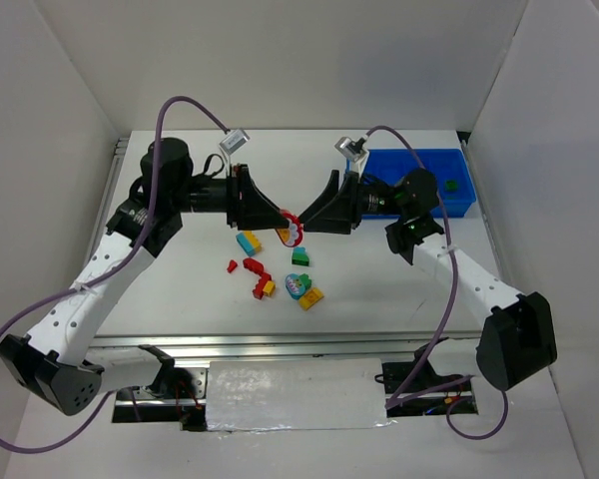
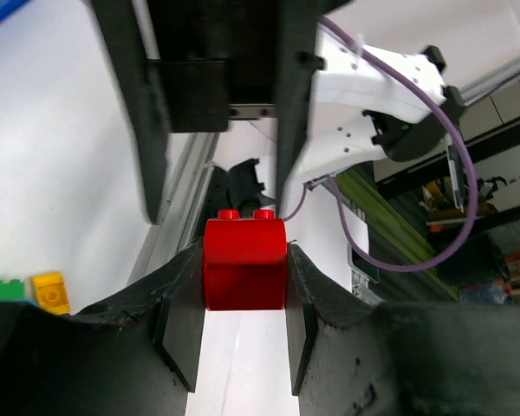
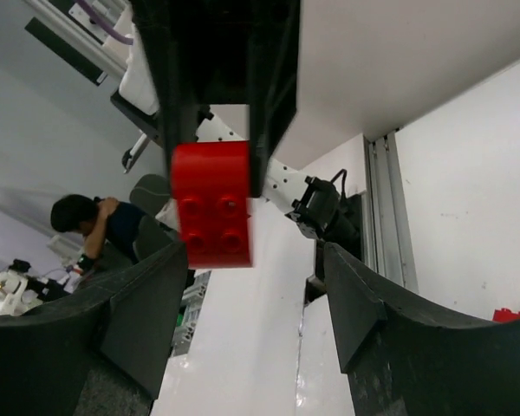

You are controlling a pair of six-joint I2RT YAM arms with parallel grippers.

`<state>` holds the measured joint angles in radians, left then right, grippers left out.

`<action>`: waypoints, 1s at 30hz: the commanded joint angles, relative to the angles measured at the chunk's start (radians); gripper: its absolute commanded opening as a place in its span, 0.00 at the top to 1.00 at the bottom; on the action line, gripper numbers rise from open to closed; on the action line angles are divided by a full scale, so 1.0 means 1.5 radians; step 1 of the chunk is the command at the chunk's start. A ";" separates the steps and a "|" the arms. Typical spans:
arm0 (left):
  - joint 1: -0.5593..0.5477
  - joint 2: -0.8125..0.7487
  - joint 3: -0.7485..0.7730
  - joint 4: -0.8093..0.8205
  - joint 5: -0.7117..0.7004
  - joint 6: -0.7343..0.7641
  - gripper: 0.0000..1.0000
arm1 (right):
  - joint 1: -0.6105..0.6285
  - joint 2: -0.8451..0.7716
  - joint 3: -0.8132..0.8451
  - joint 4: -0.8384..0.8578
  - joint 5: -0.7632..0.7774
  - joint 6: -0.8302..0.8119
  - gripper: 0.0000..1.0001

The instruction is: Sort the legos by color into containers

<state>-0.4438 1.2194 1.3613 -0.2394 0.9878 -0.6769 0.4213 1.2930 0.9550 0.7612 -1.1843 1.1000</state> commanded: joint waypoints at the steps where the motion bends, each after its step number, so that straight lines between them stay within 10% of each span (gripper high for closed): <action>1: 0.006 -0.002 -0.017 0.024 -0.049 0.011 1.00 | 0.004 -0.045 -0.001 0.071 -0.011 0.012 0.28; 6: 0.008 -0.006 -0.017 -0.011 -0.060 0.034 1.00 | 0.002 -0.097 0.045 -0.232 0.080 -0.164 0.26; 26: 0.006 -0.029 -0.059 0.082 -0.016 -0.030 1.00 | 0.115 -0.051 0.087 -0.322 0.074 -0.236 0.27; 29: 0.005 -0.039 -0.075 0.126 -0.008 -0.058 1.00 | 0.139 -0.039 0.073 -0.262 0.087 -0.212 0.34; 30: 0.004 -0.043 -0.083 0.131 -0.006 -0.061 1.00 | 0.139 -0.040 0.067 -0.246 0.093 -0.193 0.50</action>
<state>-0.4347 1.1893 1.2503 -0.1596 0.9577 -0.7341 0.6113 1.2335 1.0325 0.2768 -1.0561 0.7643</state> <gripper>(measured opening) 0.473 0.575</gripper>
